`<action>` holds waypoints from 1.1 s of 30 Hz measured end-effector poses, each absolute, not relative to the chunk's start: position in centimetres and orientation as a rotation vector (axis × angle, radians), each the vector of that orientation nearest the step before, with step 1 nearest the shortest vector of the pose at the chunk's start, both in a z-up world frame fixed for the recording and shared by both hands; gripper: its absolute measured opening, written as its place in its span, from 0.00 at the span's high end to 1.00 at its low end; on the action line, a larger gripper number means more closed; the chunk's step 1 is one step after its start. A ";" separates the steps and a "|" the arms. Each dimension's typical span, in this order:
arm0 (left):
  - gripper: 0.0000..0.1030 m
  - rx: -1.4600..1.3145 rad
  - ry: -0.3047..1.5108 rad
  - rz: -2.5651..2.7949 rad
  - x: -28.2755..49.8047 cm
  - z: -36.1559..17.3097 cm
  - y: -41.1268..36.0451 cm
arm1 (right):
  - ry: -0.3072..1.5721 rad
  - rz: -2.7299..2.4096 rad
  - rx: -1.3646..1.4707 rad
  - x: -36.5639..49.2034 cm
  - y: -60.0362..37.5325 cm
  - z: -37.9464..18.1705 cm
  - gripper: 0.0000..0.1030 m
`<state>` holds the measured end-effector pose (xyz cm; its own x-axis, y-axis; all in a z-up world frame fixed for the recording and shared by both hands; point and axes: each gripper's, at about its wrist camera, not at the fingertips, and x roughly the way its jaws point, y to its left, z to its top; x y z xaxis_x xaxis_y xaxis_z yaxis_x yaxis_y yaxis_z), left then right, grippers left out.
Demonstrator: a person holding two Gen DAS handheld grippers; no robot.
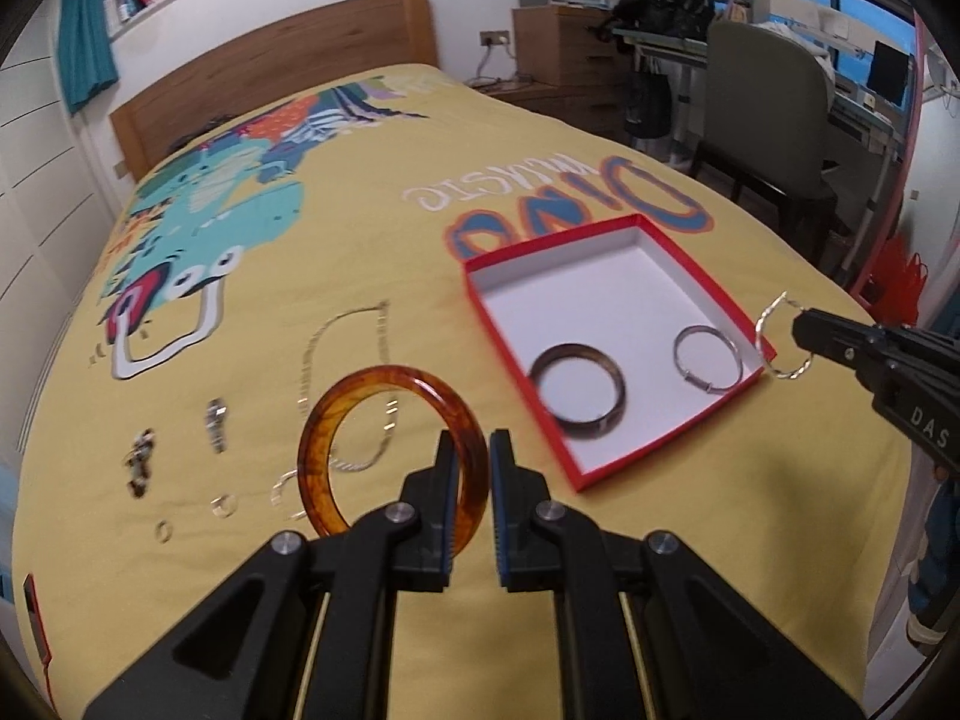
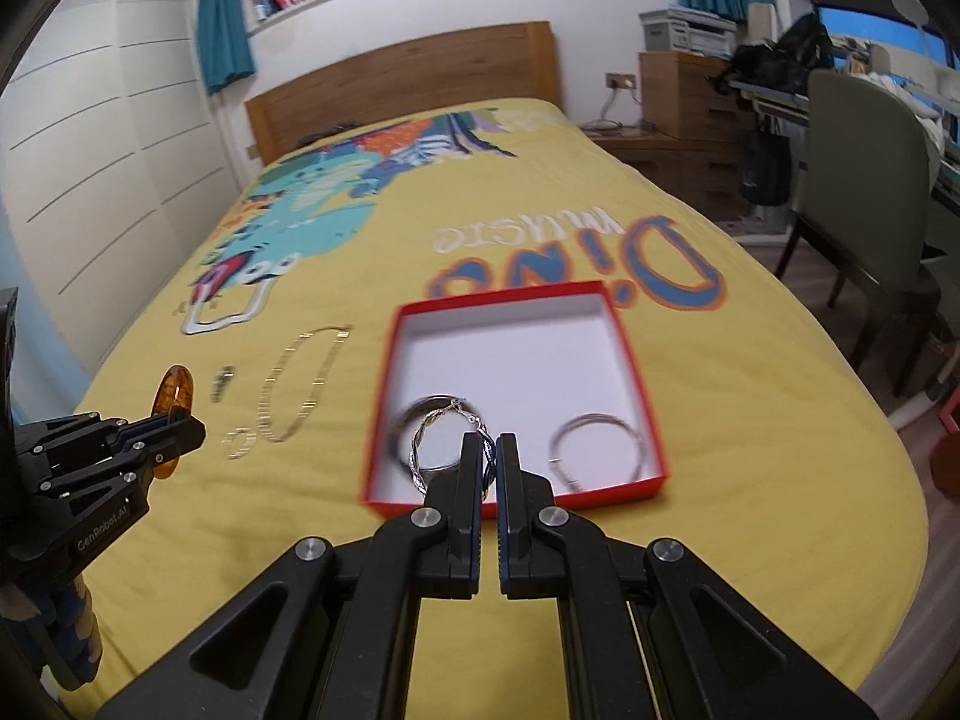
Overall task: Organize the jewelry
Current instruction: 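Carry the amber bangle and silver hoop into the red box and release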
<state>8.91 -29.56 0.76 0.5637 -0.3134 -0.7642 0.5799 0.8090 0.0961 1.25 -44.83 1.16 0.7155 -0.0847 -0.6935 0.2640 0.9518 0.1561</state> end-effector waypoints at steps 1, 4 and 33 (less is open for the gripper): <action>0.91 0.364 0.819 -0.547 9.3 0.4 -30.5 | 0.759 -0.201 0.255 1.8 -45.6 0.6 0.96; 0.91 0.381 0.827 -0.573 11.2 -0.8 -34.1 | 0.779 -0.214 0.262 3.6 -47.5 -0.7 0.96; 0.86 0.422 0.962 -0.684 22.8 -10.3 -44.4 | 1.070 -0.099 -0.052 19.3 -53.1 -9.1 0.96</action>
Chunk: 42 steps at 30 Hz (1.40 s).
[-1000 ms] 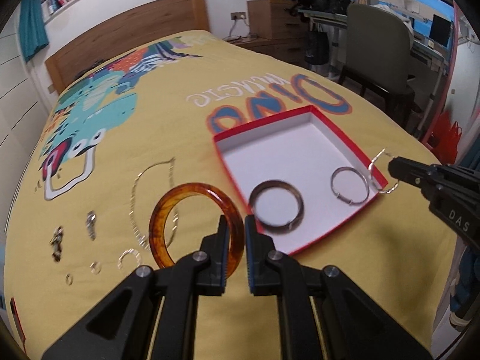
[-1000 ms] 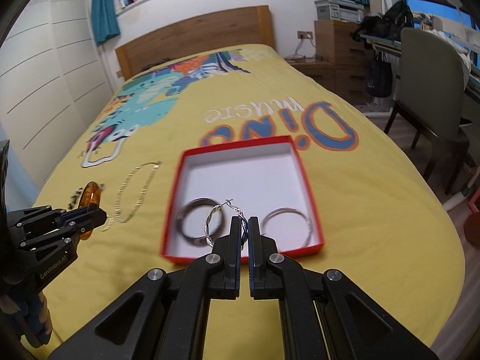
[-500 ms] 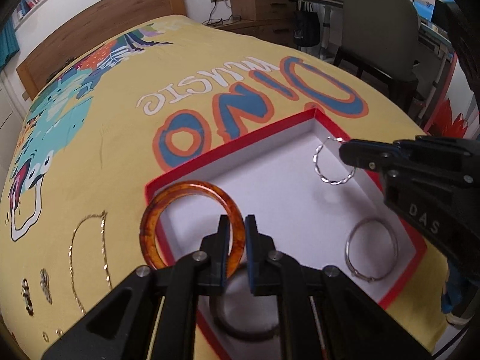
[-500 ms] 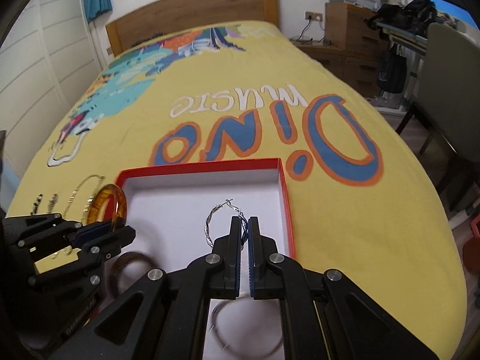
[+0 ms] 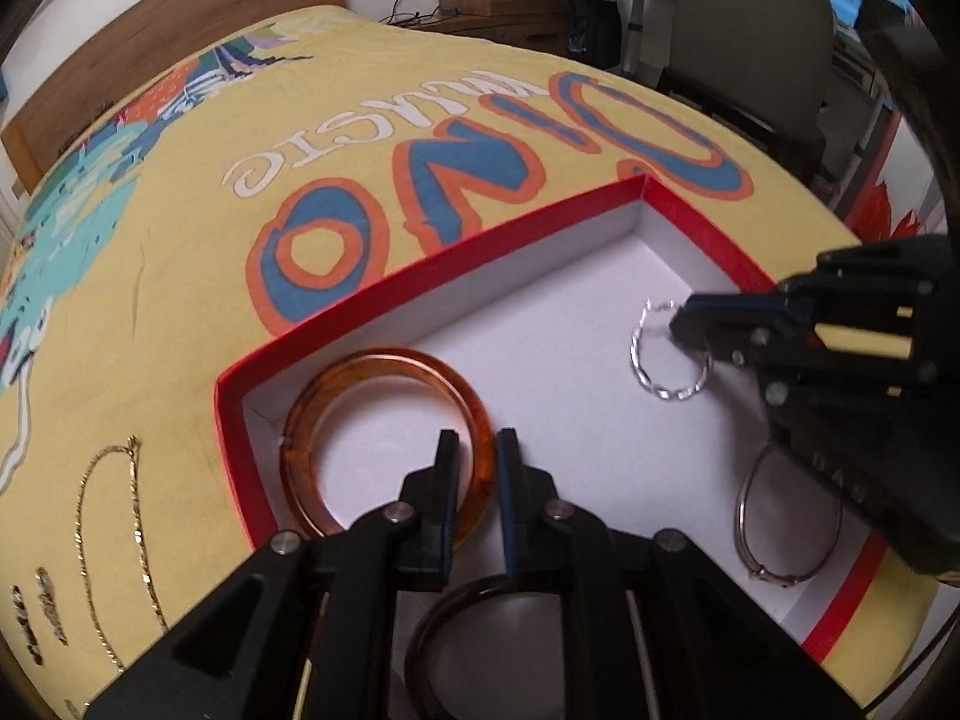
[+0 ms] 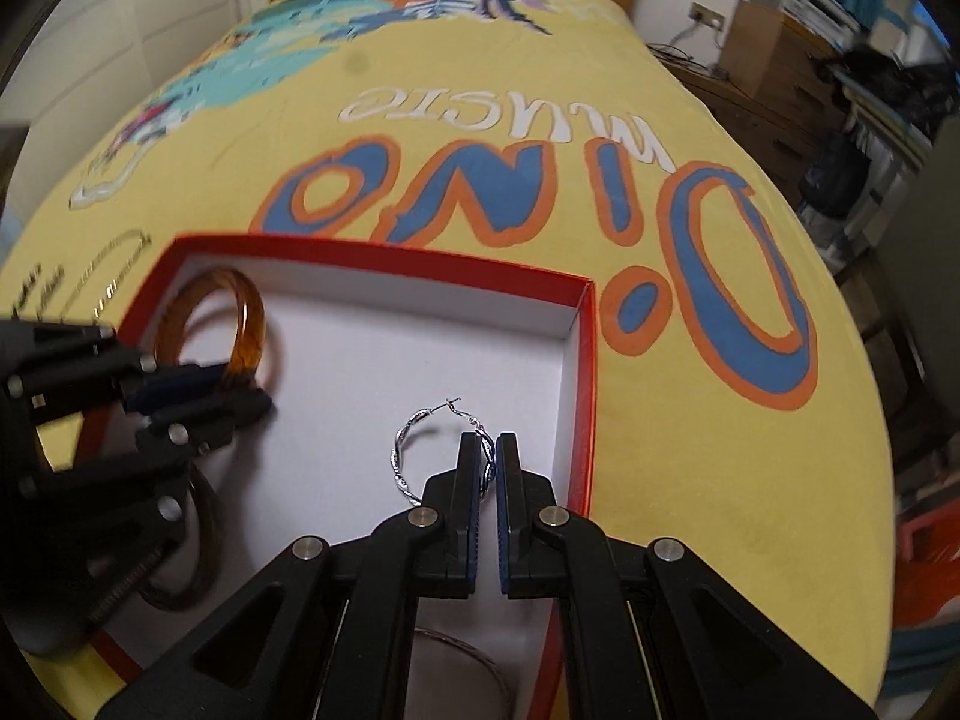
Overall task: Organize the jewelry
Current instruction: 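Carry the amber bangle and silver hoop into the red box and release, then withdraw both open tools from the box back over the bedspread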
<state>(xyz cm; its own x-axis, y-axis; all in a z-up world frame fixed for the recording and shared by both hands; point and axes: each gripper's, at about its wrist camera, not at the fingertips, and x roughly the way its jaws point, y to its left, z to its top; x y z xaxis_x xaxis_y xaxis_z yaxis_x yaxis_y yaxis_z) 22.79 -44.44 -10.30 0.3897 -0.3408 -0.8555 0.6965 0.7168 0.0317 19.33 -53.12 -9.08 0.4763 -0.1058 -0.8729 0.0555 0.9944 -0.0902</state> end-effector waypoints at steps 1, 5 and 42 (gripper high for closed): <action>0.86 0.416 0.964 -0.688 22.8 -10.3 -44.4 | 1.077 -0.096 -0.063 19.3 -53.0 -9.2 0.96; 0.82 0.398 0.964 -0.684 22.9 -10.1 -44.0 | 1.086 -0.079 -0.085 19.3 -52.3 -9.3 0.85; 0.61 0.289 0.767 -0.486 7.4 5.6 -21.6 | 0.802 -0.112 0.181 1.2 -40.6 3.4 0.49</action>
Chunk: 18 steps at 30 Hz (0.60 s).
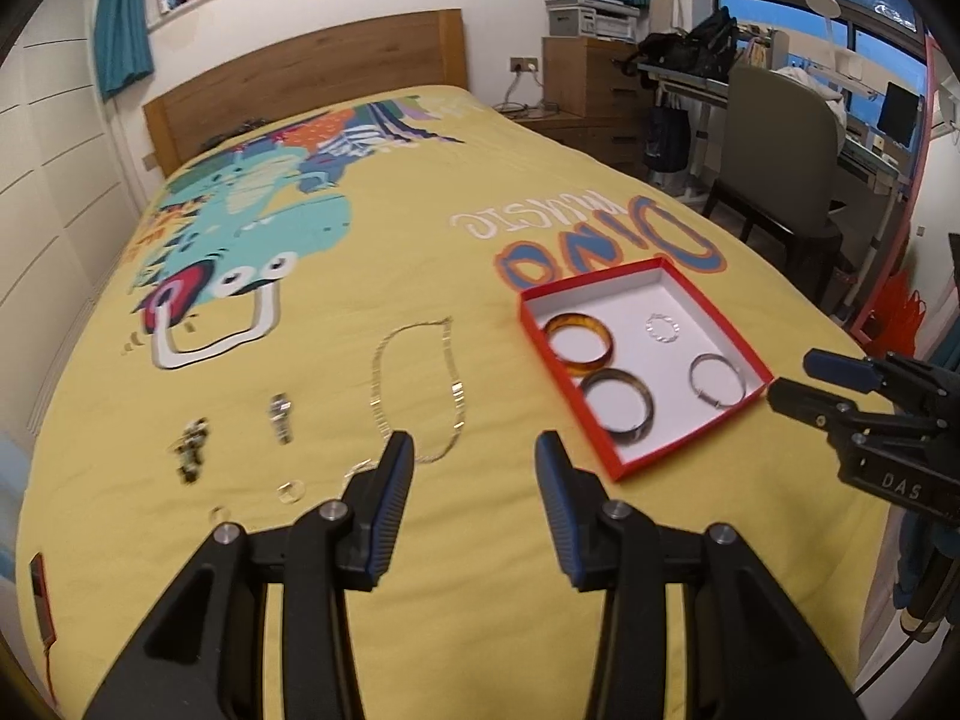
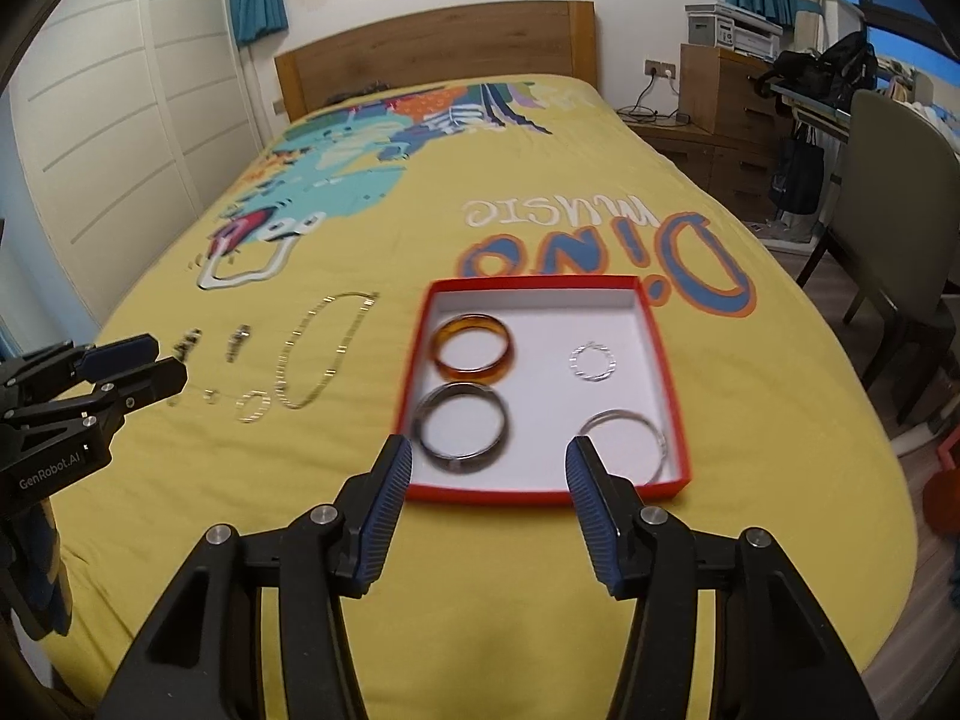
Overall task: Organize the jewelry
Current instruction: 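Withdraw both open tools from the box back over the bedspread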
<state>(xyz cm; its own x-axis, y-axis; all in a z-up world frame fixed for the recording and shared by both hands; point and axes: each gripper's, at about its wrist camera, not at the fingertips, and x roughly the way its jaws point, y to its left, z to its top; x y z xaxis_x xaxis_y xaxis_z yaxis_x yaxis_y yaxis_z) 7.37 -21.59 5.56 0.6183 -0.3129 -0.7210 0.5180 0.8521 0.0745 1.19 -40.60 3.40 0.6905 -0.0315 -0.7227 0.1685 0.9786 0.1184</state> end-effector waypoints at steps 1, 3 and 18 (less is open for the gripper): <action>0.61 0.284 0.765 -0.479 7.0 5.8 -20.9 | 0.793 -0.109 0.188 0.7 -40.0 3.6 0.49; 0.61 0.273 0.758 -0.461 6.2 6.3 -19.3 | 0.782 -0.105 0.195 0.2 -39.0 4.0 0.48; 0.52 0.245 0.701 -0.289 2.8 7.4 -10.8 | 0.740 -0.028 0.180 -2.0 -30.2 5.1 0.45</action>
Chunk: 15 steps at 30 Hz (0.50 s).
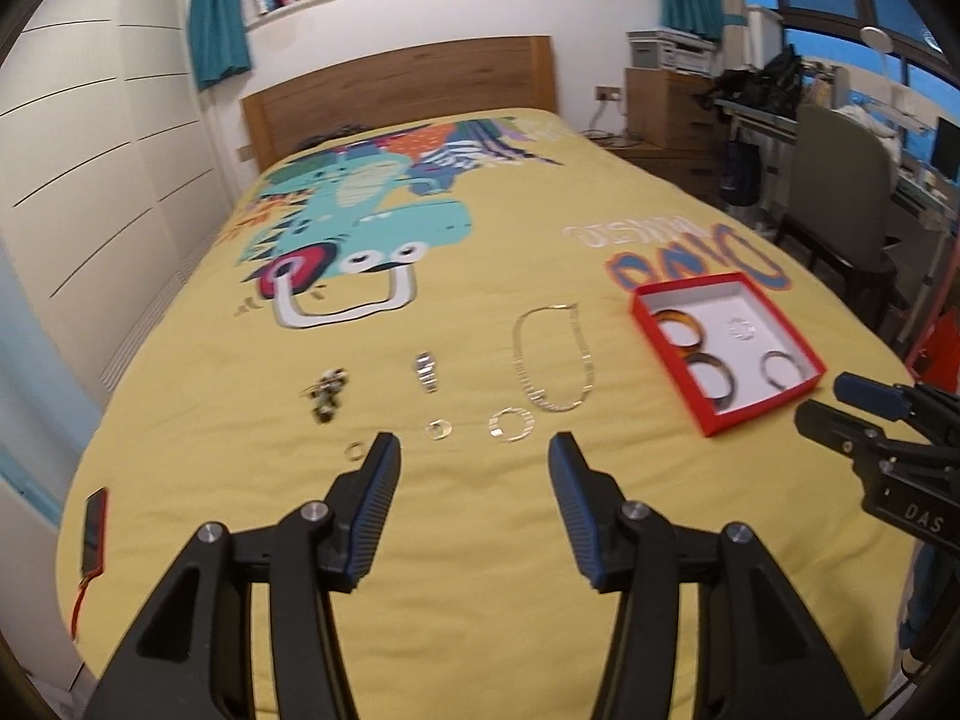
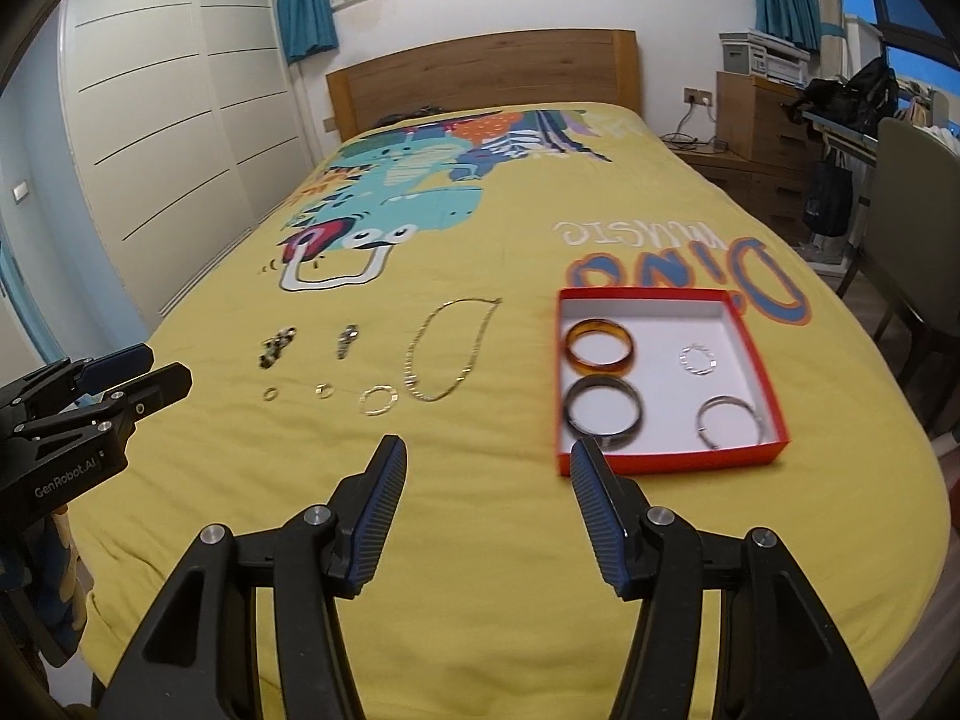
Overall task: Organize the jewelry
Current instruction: 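Withdraw both open tools from the box back over the bedspread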
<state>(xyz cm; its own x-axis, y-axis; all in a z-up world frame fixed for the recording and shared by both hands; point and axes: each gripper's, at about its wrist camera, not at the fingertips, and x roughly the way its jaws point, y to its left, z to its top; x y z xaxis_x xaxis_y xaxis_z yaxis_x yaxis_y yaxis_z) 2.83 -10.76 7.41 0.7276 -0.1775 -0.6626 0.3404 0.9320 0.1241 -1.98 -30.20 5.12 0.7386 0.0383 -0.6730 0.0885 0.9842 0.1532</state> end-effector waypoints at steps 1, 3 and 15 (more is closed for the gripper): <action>0.52 0.241 0.702 -0.277 2.7 7.3 -10.3 | 0.735 -0.024 0.180 -2.0 -29.6 5.1 0.45; 0.52 0.227 0.708 -0.260 2.7 7.1 -9.2 | 0.728 -0.011 0.183 -1.9 -28.8 5.1 0.45; 0.52 0.208 0.756 -0.175 4.1 4.1 -4.7 | 0.749 0.057 0.128 0.4 -24.1 3.7 0.49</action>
<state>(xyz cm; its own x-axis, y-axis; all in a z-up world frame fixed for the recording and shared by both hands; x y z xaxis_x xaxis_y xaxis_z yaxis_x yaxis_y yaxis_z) 4.15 -4.66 4.09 0.7148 -0.0821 -0.6945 0.2312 0.9650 0.1239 0.42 -24.14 3.72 0.7309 0.0975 -0.6754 -0.0061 0.9906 0.1365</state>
